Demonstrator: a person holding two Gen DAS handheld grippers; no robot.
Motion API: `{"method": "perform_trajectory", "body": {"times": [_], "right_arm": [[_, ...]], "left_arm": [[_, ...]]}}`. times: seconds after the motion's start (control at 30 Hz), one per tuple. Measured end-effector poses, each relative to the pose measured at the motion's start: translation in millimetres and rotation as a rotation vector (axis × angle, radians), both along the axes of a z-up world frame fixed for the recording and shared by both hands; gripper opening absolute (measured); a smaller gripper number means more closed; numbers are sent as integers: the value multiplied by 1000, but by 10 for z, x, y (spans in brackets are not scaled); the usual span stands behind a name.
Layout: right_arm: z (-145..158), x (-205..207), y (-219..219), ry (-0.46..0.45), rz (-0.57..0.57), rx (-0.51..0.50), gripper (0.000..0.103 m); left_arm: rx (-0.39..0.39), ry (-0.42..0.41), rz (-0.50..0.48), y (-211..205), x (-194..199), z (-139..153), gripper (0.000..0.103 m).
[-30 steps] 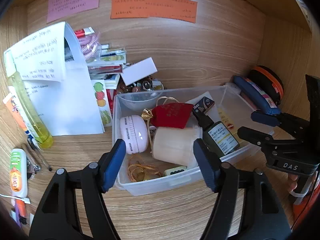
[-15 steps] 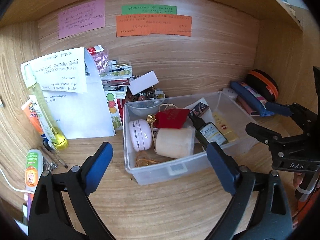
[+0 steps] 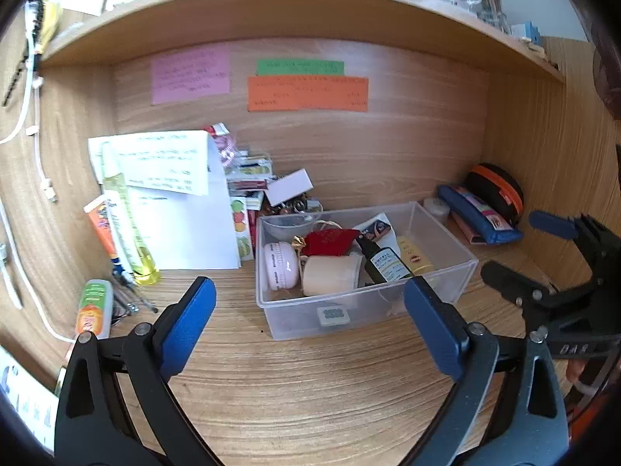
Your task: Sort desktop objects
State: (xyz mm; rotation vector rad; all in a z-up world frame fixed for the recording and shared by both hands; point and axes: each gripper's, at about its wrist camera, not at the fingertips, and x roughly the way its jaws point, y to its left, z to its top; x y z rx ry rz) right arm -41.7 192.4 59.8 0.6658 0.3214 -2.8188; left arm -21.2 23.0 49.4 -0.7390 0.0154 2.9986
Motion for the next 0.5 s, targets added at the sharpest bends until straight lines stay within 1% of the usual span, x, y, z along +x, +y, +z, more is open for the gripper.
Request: {"method": "perform_trajectory", "body": {"times": [0.23,0.43,0.5], "right_arm": [[20,295,-6,35,-64,-27,103],[68,540,33,61,-99,-94,103],[78,602,47,71,-109,-107,103]], "left_arm": [[-19,59,47,60,287,43,102],[-8,46,51,116,426,-39,102],[-20,49,56,139,454,-62,102]]}}
